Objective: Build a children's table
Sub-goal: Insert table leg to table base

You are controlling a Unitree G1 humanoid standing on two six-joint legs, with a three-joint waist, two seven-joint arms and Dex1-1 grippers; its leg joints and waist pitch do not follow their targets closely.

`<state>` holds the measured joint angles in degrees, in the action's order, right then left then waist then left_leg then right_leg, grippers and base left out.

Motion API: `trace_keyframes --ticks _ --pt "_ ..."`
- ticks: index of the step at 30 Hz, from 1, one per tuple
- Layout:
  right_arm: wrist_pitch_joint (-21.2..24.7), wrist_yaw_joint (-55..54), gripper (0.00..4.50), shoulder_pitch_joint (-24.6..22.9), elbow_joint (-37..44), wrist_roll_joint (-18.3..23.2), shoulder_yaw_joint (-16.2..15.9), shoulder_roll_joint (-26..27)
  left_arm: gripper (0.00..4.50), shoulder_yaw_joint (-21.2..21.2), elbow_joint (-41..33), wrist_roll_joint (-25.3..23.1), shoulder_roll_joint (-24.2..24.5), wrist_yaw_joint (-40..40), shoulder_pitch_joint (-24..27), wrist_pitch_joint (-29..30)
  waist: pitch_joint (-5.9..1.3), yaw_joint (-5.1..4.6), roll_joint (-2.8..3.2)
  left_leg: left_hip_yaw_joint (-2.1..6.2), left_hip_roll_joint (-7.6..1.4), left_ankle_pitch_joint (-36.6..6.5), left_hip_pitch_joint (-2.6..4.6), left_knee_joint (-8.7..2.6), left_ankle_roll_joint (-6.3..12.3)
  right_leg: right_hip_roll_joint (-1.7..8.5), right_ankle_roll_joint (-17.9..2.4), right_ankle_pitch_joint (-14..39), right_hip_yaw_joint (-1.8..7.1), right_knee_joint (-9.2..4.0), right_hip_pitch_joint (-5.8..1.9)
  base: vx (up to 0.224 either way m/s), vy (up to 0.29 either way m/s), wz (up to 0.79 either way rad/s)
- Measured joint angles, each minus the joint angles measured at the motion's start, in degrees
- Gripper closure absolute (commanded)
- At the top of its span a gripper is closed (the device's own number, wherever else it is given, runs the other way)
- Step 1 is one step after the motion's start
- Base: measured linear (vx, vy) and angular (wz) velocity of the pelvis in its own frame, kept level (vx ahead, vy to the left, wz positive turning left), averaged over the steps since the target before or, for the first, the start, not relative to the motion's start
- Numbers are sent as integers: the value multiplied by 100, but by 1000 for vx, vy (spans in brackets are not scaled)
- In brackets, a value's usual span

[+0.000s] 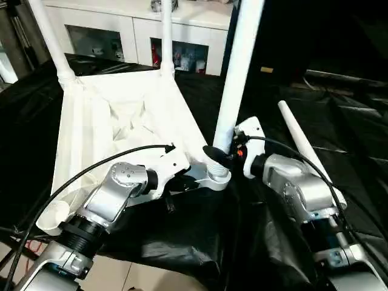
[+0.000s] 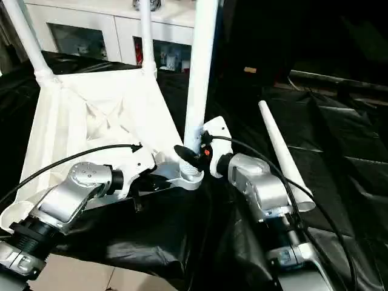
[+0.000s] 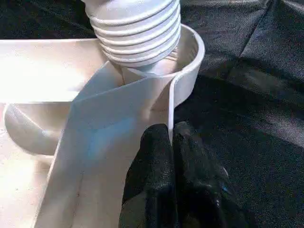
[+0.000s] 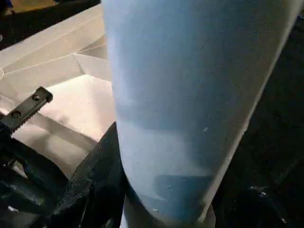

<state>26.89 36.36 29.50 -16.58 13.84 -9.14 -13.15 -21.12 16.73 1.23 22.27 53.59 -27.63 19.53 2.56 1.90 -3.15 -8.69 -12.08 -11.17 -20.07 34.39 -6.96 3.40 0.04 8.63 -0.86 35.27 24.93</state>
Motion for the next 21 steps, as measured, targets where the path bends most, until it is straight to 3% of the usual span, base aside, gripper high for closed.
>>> trace_keyframes --ticks 11,21 --pt "373 282 257 50 -8 2 -69 -107 450 -5 227 -97 -34 58 -108 -106 -36 -1 -58 6 0 0 -1 -4 0 0 1 1 -6 -5 0 0 0 0" --pt "405 359 259 133 -136 -12 -66 -129 450 -9 251 -115 -49 112 -119 -142 -38 9 -58 7 1 0 -4 -10 0 0 1 1 -6 -16 0 0 0 0"
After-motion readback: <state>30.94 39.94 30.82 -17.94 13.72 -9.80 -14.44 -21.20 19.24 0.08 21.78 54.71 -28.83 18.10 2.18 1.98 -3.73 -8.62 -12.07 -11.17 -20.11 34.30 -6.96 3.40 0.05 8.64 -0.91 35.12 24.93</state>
